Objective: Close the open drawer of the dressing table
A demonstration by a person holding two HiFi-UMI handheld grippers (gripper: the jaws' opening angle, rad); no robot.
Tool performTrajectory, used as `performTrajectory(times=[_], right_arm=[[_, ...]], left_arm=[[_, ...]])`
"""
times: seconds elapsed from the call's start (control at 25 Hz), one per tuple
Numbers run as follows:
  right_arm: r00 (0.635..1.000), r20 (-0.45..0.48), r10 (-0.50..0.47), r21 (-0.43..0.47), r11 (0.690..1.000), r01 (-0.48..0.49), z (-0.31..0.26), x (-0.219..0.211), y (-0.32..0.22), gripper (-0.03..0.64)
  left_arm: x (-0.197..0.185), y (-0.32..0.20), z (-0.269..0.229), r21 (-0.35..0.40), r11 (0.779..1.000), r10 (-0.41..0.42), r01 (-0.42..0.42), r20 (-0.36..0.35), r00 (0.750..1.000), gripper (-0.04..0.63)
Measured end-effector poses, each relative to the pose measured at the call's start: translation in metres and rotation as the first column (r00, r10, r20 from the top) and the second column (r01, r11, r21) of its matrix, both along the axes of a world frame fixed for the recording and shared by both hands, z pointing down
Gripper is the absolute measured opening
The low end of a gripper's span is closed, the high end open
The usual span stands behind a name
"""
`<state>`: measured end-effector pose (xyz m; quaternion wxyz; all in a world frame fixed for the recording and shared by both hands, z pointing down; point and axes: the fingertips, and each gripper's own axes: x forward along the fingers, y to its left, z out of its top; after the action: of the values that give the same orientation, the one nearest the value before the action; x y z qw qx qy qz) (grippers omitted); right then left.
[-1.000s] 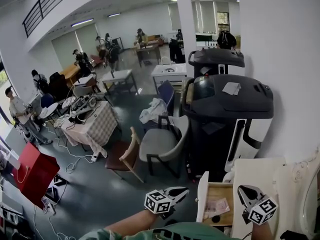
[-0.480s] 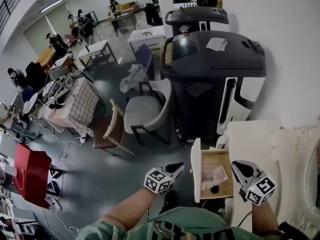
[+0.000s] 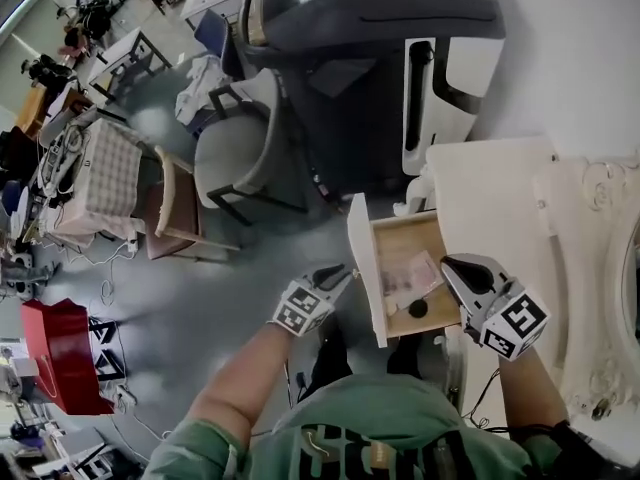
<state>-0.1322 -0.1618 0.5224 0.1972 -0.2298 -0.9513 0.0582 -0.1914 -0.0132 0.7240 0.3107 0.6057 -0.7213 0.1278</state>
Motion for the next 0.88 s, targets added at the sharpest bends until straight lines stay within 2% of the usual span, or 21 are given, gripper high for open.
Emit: performTrajectory(times=[0.28,0.36,0.52,0.68,0.88], right_arm=[[0.999,-0.037,0.008,-0.022,1.000,-0.009,0.031,0.004,-0.003,0.011],[0.999,-0.047,0.008,-0.030,1.000,-0.010,0.039,0.005,-0.002,0.012],[0.998,-0.063,0.007,-0.045,0.999,-0.009,0.054,0.008,-0.002,0.011],[0.996,-0.091,0.013,-0.064,0.998,-0.019,0.069,0.018,0.000,0.012],[0.993,-0.113,0.020,-0.073,0.997,-0.029,0.088,0.026,0.003,0.011]], left_arm=[[0.007,-0.008,0.047,-0.088,0.988,0.131,-0.127,0.036,0.991,0.126],[0.011,-0.007,0.062,-0.126,0.975,0.189,-0.182,0.050,0.981,0.141],[0.017,-0.004,0.090,-0.210,0.936,0.302,-0.281,0.075,0.950,0.178],[0.025,-0.006,0.099,-0.230,0.919,0.351,-0.320,0.110,0.930,0.187],[0.024,-0.017,0.101,-0.240,0.913,0.381,-0.331,0.206,0.902,0.187]])
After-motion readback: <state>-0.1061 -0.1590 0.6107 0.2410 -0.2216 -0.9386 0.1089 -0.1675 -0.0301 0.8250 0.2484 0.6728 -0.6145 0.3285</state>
